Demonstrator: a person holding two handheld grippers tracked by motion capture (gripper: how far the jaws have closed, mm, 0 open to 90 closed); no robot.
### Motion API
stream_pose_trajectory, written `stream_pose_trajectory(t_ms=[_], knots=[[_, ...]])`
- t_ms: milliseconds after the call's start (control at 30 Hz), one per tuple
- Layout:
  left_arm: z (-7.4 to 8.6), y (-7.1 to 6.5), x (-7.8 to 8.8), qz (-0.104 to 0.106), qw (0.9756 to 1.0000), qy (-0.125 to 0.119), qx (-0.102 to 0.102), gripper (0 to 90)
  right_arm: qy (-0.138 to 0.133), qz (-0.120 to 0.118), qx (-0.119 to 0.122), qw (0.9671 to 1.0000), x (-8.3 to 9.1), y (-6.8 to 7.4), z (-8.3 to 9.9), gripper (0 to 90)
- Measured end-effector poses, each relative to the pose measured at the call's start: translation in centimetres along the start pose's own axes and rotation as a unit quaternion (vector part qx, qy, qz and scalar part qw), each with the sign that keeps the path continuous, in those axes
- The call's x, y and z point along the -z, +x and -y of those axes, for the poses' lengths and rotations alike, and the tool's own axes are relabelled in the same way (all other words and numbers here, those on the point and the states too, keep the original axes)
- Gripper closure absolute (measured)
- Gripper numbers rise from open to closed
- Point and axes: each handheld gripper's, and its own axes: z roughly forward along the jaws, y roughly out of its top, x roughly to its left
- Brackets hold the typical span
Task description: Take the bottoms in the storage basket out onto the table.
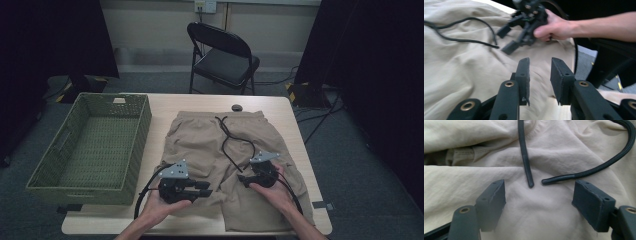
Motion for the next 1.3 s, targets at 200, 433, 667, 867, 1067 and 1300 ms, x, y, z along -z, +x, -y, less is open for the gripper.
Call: stream_pose_trajectory(t_ms=[200,433,667,867,1067,1300], knots=[[1.5,3.1,0.6,-0.056,0.9971,0.022,0.047,70.4,-0.032,-0.016,0.004,0.9993,1.4,1.1,-0.8,28.2],[4.8,5.4,-0.4,-0.103,0.9842,0.117,0.084,66.4,-0.053,-0.073,0.044,0.9949,2.0,5.1,-1.8,28.9],[5.8,3.7,-0.6,-0.101,0.979,0.163,0.068,60.9,-0.036,-0.12,0.094,0.9877,1.4,9.2,-1.8,28.0],[6.1,3.3,0.1,-0.067,0.9799,0.17,0.08,59.6,-0.047,-0.166,0.097,0.9803,1.6,10.7,-2.2,50.2],[5.9,2.4,0.7,-0.066,0.9833,0.157,0.066,55.8,-0.002,-0.193,0.148,0.97,-0.2,13.2,-1.6,61.2],[5.8,5.7,1.3,-0.141,0.9771,0.121,0.104,52.9,-0.001,-0.18,0.183,0.9666,-0.5,14.3,-0.5,48.0]])
